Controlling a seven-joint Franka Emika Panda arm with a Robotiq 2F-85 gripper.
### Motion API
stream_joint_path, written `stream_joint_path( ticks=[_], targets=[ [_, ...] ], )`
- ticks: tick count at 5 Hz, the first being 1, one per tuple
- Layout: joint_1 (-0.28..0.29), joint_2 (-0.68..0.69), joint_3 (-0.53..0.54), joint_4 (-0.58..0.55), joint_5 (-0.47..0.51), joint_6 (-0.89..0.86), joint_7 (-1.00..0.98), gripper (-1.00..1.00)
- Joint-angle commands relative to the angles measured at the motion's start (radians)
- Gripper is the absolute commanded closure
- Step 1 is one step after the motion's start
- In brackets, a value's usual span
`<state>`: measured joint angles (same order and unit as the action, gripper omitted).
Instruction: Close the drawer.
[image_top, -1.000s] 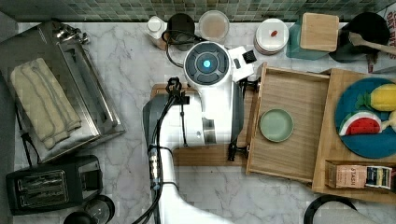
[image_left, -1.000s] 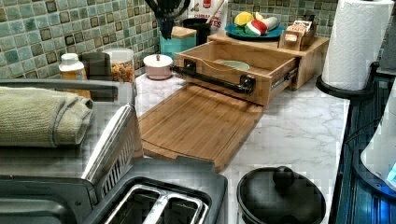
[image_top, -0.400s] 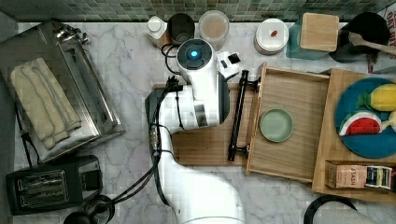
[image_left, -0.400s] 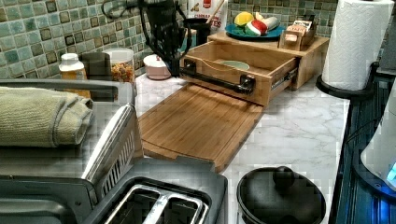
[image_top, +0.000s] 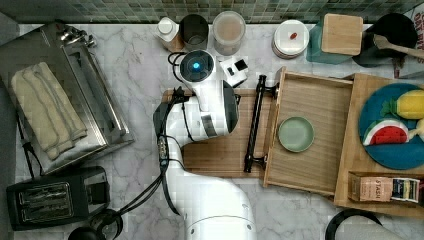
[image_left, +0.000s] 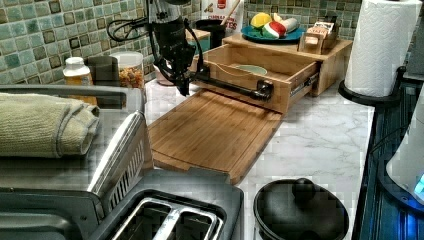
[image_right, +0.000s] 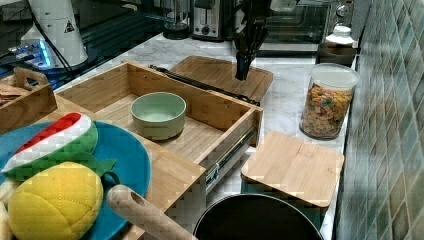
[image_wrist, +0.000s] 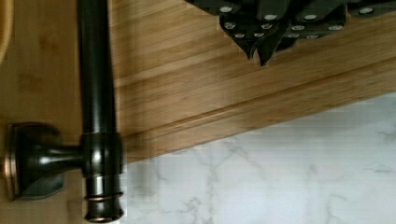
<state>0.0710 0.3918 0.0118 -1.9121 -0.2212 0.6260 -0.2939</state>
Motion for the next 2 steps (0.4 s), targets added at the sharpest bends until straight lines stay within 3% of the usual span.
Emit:
stream_joint_path(
  ticks=[1, 2],
  targets=[
    [-0.070, -0.083, -0.021, 0.009, 0.031, 0.018, -0.086, 1.00],
    [-0.107, -0.083, -0.018, -0.002, 0.092, 0.005, -0.108, 1.00]
  ],
)
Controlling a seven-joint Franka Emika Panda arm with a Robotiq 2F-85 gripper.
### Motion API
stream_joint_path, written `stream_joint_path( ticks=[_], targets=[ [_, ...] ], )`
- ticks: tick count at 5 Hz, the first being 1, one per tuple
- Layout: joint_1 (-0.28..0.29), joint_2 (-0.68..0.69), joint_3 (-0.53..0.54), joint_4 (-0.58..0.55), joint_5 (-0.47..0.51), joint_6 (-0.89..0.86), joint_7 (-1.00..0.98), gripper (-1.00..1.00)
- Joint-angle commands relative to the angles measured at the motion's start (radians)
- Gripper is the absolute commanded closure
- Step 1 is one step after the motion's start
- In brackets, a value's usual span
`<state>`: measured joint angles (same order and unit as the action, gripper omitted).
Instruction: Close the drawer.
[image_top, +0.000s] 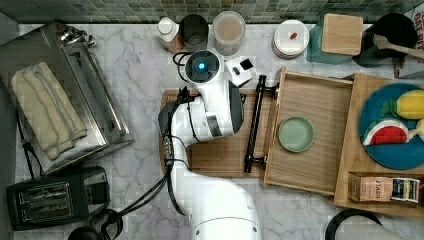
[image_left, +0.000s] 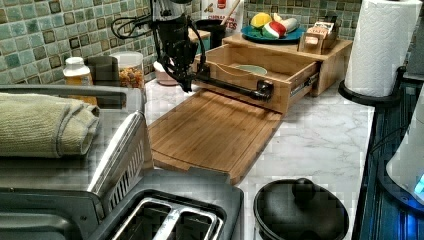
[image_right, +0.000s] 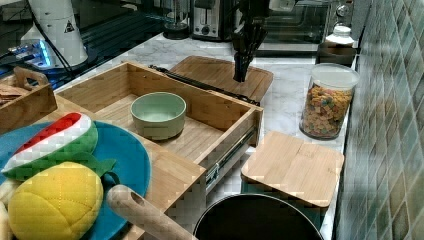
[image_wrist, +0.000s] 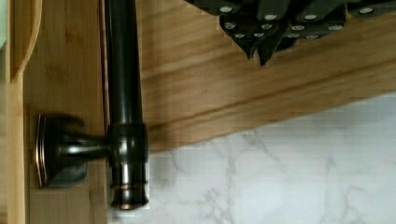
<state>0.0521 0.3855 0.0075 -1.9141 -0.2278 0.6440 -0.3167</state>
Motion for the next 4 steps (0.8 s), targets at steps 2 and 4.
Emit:
stream_joint_path(
  ticks=[2, 4],
  targets=[
    [-0.127, -0.127, -0.020, -0.116, 0.151, 0.039, -0.055, 1.00],
    [-0.169, -0.173, 0.003, -0.228, 0.191, 0.105, -0.103, 1.00]
  ],
)
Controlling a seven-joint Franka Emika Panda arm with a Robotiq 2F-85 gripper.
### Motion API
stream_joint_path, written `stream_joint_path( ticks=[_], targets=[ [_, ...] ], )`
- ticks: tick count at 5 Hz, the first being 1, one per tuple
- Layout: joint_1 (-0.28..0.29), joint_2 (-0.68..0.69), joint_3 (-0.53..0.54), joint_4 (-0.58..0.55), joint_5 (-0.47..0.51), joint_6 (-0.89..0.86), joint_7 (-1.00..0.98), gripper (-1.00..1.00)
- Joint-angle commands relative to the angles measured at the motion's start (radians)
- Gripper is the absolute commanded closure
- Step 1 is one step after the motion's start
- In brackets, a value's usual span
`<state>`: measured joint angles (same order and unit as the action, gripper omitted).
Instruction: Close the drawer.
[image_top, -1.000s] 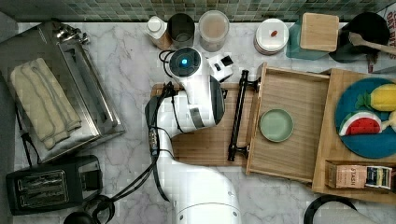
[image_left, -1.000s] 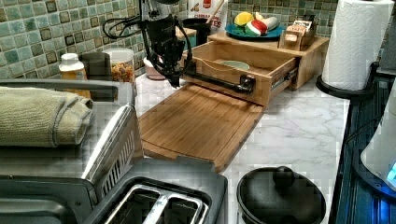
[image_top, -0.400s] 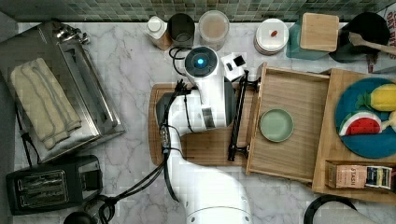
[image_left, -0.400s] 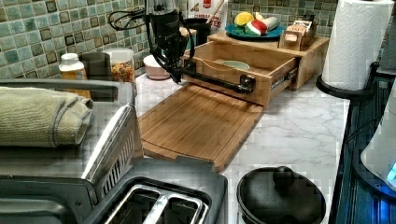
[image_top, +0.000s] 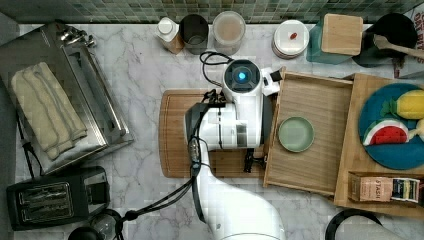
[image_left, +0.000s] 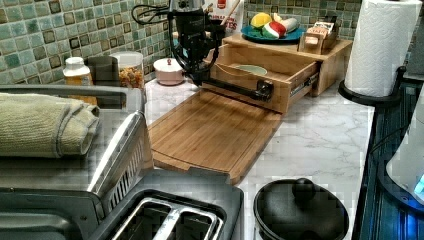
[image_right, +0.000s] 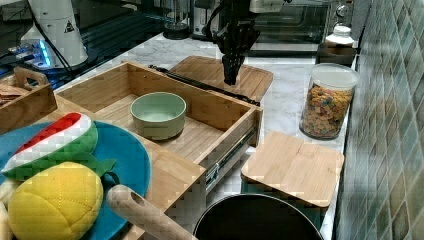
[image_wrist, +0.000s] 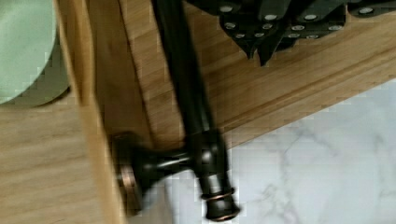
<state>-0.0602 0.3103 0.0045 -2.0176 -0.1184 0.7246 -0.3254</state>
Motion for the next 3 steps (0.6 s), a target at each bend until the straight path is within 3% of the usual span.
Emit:
stream_joint_path(
  ticks=[1, 2, 3],
  targets=[
    [-0.106, -0.079, 0.029, -0.111, 0.162, -0.006, -0.212, 1.00],
    [-0.121, -0.072, 0.036, -0.140, 0.231, 0.054, -0.266, 1.00],
    [-0.121, -0.067, 0.025, -0.163, 0.241, 0.114, -0.296, 1.00]
  ],
)
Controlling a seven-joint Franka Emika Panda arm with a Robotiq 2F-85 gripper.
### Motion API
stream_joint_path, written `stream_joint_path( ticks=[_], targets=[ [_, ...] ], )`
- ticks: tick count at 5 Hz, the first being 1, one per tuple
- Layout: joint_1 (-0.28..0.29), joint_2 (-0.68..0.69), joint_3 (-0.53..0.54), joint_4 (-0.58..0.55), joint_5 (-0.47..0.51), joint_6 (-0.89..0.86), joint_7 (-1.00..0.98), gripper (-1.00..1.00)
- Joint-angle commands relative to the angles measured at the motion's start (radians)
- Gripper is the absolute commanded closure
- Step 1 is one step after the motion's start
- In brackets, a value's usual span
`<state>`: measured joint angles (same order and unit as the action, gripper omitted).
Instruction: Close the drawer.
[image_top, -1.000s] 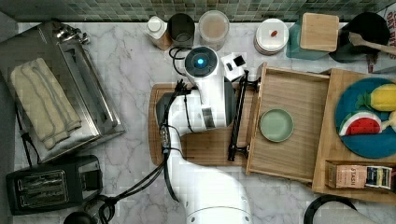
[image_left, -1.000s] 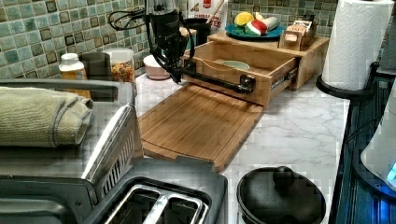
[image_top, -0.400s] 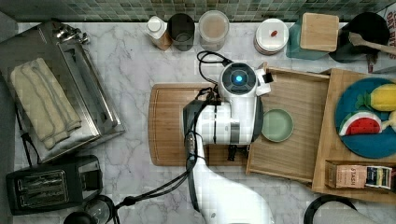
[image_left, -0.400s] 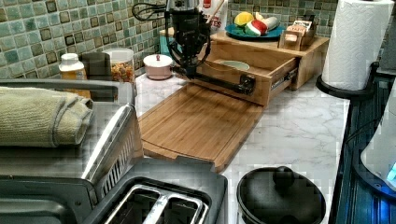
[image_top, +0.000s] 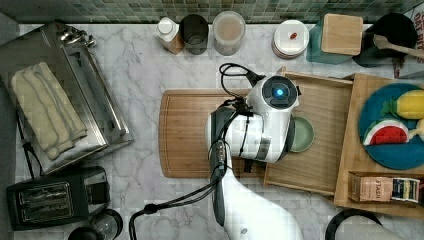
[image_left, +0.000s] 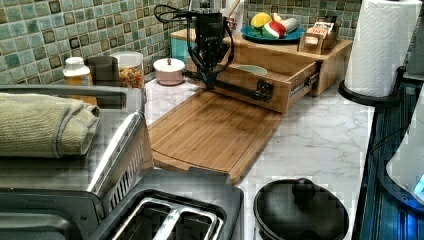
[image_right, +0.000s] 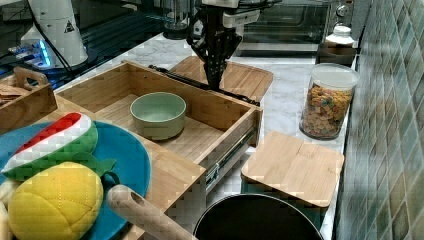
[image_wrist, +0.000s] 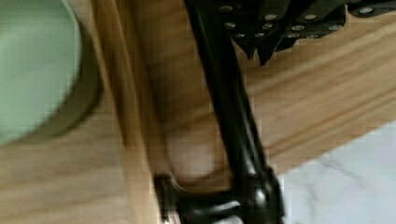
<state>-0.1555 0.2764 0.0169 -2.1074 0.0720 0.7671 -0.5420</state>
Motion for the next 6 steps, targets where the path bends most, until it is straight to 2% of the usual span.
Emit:
stream_joint_path(
  ticks=[1, 2, 3, 4, 5, 6],
  targets=[
    [-0.018, -0.035, -0.014, -0.067, -0.005, 0.061, -0.059, 1.00],
    [-0.048, -0.027, -0.023, -0.053, -0.024, 0.044, -0.139, 1.00],
    [-0.052, -0.034, -0.044, -0.048, -0.042, 0.044, -0.141, 1.00],
    [-0.062, -0.041, -0.092, -0.044, -0.126, 0.060, -0.170, 1.00],
    [-0.093, -0.034, -0.146, -0.008, -0.174, 0.034, -0.228, 1.00],
    [-0.171, -0.014, -0.175, 0.020, -0.181, 0.051, -0.355, 1.00]
  ],
)
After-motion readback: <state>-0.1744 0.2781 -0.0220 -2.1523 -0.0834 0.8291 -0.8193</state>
